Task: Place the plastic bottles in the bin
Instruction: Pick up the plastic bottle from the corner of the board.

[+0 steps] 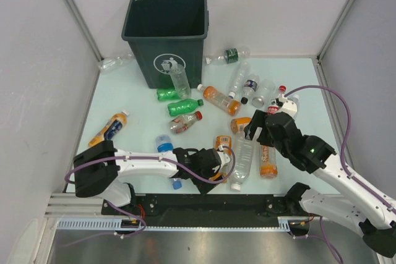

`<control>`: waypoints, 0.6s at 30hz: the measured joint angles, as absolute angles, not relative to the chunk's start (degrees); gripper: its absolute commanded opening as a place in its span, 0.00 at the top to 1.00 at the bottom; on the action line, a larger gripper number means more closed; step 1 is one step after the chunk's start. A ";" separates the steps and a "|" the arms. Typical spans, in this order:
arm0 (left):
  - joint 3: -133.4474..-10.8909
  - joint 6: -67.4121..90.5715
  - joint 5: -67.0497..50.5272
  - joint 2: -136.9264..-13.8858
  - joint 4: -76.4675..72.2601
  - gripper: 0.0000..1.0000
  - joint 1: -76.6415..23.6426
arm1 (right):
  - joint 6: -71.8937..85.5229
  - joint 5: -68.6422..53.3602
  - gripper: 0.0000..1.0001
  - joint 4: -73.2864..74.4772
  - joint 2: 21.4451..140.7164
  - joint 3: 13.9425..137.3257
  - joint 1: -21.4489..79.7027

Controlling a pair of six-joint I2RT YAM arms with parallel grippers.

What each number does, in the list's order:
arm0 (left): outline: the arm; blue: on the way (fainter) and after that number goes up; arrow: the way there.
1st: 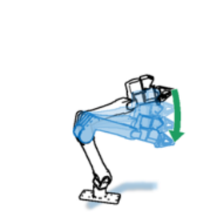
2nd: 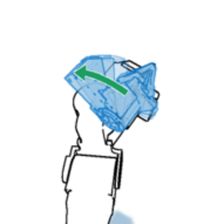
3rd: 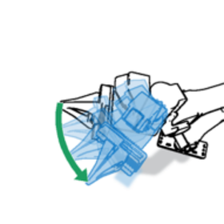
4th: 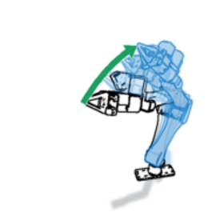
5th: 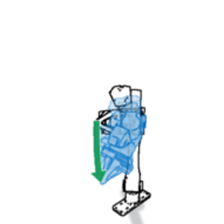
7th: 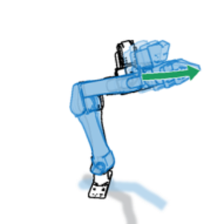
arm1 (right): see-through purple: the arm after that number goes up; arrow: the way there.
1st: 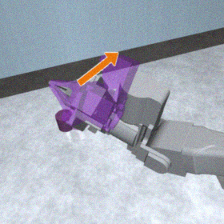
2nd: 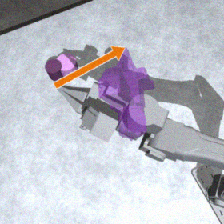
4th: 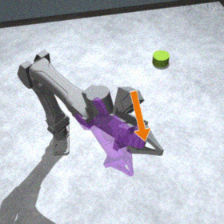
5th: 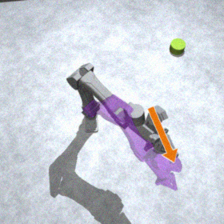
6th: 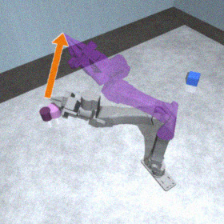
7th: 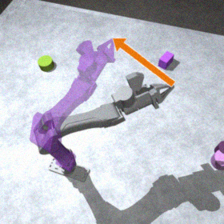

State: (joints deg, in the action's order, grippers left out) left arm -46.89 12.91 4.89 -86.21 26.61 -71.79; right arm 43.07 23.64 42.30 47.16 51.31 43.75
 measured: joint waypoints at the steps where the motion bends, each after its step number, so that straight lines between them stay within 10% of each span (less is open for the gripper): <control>1: -47.00 12.91 4.95 -86.39 26.76 0.04 -71.85 | 43.07 23.66 0.04 42.35 47.16 51.31 43.75; 18: -48.56 10.48 6.02 -83.92 31.22 0.79 -72.25 | 43.07 23.79 0.04 42.33 47.13 50.46 43.64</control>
State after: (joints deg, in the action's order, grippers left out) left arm -48.56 10.48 6.02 -83.92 31.22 -72.25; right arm 43.07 23.79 42.33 47.13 50.46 43.64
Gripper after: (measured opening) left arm 0.579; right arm 0.966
